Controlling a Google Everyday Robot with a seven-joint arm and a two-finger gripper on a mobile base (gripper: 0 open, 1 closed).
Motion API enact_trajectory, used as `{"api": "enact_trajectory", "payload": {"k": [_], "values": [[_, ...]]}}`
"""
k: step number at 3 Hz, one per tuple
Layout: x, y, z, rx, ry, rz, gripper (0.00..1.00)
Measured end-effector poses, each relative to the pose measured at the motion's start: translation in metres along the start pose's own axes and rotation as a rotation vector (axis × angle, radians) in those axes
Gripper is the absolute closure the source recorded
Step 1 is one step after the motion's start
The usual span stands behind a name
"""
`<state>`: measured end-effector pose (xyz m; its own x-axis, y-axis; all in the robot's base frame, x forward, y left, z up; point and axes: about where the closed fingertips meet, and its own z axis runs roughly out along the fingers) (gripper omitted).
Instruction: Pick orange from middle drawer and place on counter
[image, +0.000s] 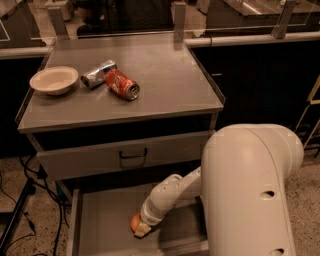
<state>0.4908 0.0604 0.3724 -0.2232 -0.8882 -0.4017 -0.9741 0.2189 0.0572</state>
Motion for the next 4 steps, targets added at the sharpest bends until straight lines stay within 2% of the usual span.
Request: {"api": "enact_trajectory", "payload": {"k": [1, 2, 4], "values": [[-0.004, 0.004, -0.004, -0.012, -0.001, -0.007, 1.0], [-0.007, 0.012, -0.025, -0.028, 0.004, 0.014, 1.0], [-0.004, 0.012, -0.083, 0.046, 0.025, 0.069, 1.0]]}}
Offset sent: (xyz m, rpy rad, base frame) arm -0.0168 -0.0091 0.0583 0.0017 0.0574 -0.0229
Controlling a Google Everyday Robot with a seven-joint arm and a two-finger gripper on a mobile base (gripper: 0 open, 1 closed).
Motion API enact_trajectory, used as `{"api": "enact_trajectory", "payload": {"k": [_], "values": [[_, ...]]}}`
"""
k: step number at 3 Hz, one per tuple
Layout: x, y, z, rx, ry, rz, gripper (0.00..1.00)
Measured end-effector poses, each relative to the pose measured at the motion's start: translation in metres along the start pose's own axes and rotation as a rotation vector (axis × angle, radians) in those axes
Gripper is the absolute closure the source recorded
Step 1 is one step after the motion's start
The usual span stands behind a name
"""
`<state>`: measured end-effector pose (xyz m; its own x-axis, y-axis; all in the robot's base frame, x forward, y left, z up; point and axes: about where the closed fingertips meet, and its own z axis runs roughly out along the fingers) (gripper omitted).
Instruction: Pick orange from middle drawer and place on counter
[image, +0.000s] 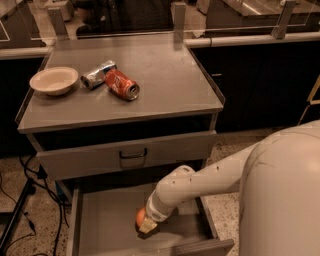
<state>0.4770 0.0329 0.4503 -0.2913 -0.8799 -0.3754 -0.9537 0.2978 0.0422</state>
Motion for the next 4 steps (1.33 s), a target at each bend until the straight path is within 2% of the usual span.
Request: {"api": "enact_trajectory", "payload": {"k": [1, 2, 3, 4], "values": [[0.014, -0.008, -0.043, 0.091, -0.021, 0.05, 1.0], [0.011, -0.009, -0.05, 0.104, -0.026, 0.048, 1.0], [0.009, -0.017, -0.07, 0.146, -0.011, 0.05, 1.0], [0.009, -0.025, -0.107, 0.211, 0.015, 0.056, 1.0]]}}
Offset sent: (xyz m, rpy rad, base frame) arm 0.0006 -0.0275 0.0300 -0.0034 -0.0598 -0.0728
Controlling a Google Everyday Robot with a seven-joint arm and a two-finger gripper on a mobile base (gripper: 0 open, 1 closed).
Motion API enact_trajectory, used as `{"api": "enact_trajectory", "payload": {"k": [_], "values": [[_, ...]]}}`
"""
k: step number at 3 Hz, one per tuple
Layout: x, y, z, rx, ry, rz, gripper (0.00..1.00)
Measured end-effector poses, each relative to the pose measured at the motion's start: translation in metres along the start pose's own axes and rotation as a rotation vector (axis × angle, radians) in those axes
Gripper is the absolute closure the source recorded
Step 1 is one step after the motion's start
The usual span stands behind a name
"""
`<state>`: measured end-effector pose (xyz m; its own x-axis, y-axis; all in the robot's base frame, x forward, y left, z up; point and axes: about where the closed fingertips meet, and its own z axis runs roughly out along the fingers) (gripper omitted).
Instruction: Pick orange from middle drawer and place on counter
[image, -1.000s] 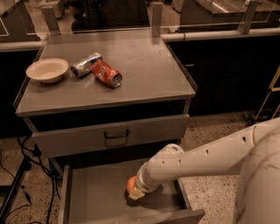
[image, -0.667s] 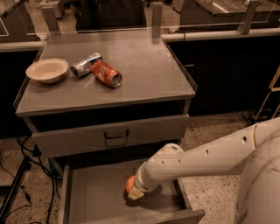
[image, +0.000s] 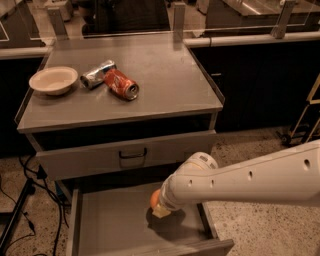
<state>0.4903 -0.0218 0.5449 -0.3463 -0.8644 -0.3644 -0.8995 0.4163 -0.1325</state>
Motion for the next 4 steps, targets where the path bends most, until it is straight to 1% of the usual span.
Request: {"api": "enact_trajectory", "payload": {"k": [1, 2, 3, 4], "values": [[-0.001, -0.016, -0.038, 0.071, 0.011, 0.011, 1.0], [-0.004, -0.017, -0.042, 0.079, 0.007, 0.009, 1.0], [-0.006, -0.015, -0.036, 0.059, 0.015, 0.004, 1.0], [-0.021, -0.017, -0.055, 0.081, 0.007, -0.038, 1.0]]}}
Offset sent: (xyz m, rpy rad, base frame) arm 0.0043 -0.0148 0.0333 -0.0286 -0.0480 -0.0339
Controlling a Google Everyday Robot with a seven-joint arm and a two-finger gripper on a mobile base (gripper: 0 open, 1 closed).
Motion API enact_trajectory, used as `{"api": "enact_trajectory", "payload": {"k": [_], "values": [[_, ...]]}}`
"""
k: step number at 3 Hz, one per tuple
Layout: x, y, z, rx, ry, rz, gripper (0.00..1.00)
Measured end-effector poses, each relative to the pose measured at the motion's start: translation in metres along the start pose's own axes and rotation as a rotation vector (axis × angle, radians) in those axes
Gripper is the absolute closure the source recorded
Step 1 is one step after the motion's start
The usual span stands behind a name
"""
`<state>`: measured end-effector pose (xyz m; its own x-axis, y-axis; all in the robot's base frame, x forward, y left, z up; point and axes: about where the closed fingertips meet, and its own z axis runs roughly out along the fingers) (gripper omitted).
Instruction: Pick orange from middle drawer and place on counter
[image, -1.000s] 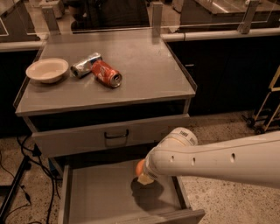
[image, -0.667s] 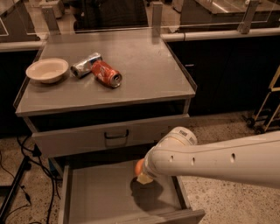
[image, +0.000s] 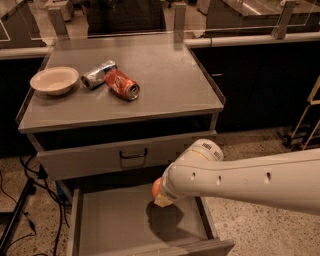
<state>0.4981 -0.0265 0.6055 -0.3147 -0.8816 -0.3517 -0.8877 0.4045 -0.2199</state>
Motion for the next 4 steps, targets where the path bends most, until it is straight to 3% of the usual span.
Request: {"api": "enact_trajectory", "payload": {"k": [2, 3, 4], "values": [[-0.029, -0.029, -0.076, 0.134, -0.022, -0.053, 1.0], [-0.029, -0.029, -0.076, 0.132, -0.022, -0.053, 1.0], [-0.031, -0.044, -0.096, 0.187, -0.018, -0.046, 1.0]]}}
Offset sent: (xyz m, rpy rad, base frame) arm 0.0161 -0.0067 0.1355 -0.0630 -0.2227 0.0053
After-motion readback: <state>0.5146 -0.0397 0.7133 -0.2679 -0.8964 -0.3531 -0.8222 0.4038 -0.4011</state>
